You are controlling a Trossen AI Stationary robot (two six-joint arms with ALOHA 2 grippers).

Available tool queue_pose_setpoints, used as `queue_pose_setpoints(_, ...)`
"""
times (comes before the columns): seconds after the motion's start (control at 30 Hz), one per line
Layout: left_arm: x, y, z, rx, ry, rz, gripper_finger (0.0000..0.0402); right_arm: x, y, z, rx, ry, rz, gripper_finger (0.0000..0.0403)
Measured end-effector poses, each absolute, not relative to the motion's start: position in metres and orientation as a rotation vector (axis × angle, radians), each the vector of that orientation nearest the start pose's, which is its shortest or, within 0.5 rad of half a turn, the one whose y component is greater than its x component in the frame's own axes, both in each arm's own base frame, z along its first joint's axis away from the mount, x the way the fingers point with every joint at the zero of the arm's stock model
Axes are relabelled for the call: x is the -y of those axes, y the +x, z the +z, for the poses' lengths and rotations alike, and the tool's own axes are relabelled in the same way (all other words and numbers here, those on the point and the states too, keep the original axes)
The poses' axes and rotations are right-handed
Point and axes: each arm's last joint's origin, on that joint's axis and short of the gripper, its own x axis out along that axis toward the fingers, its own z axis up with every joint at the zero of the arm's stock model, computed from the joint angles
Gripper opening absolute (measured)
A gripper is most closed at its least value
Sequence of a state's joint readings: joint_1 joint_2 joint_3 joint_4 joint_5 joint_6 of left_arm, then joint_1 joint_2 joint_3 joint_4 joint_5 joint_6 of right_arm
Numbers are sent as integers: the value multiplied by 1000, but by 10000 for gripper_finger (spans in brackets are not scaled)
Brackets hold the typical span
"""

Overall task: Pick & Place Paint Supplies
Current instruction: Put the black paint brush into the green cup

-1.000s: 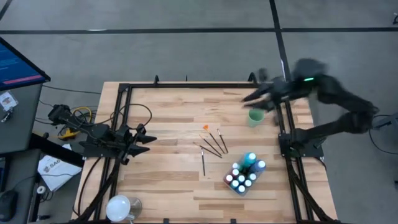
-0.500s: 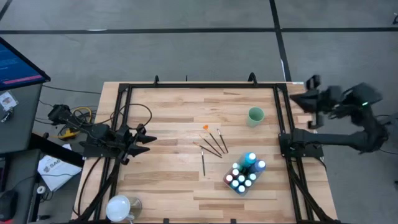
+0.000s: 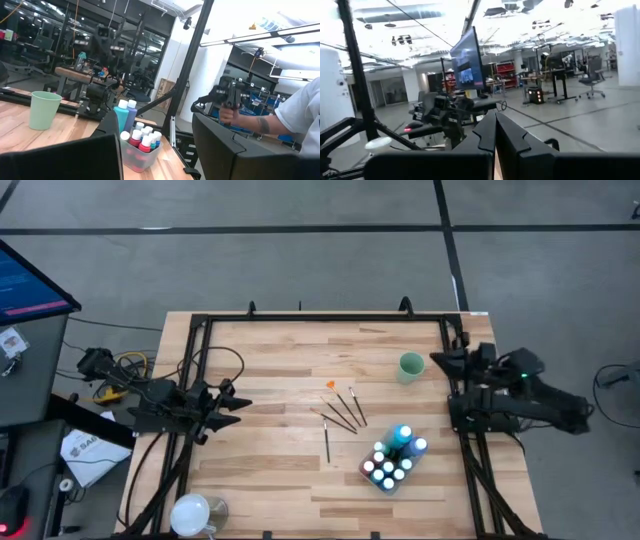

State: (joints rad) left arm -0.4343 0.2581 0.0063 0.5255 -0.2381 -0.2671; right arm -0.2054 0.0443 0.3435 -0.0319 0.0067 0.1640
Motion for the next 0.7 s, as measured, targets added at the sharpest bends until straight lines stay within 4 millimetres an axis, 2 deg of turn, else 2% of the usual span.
queue_pose_setpoints(0.17, 40, 102, 194, 232, -355, -229, 132, 17, 82, 232, 267, 191, -186, 0)
queue_pose_setpoints(0.33, 40, 102, 194, 232, -355, -229, 132, 19, 91, 204, 264, 271, -177, 0)
queue_pose_setpoints(0.57, 40, 102, 194, 231, -355, -229, 132, 20, 96, 183, 201, 281, -176, 0)
queue_pose_setpoints(0.7, 40, 102, 194, 232, -355, -229, 132, 19, 97, 181, 177, 282, -167, 0)
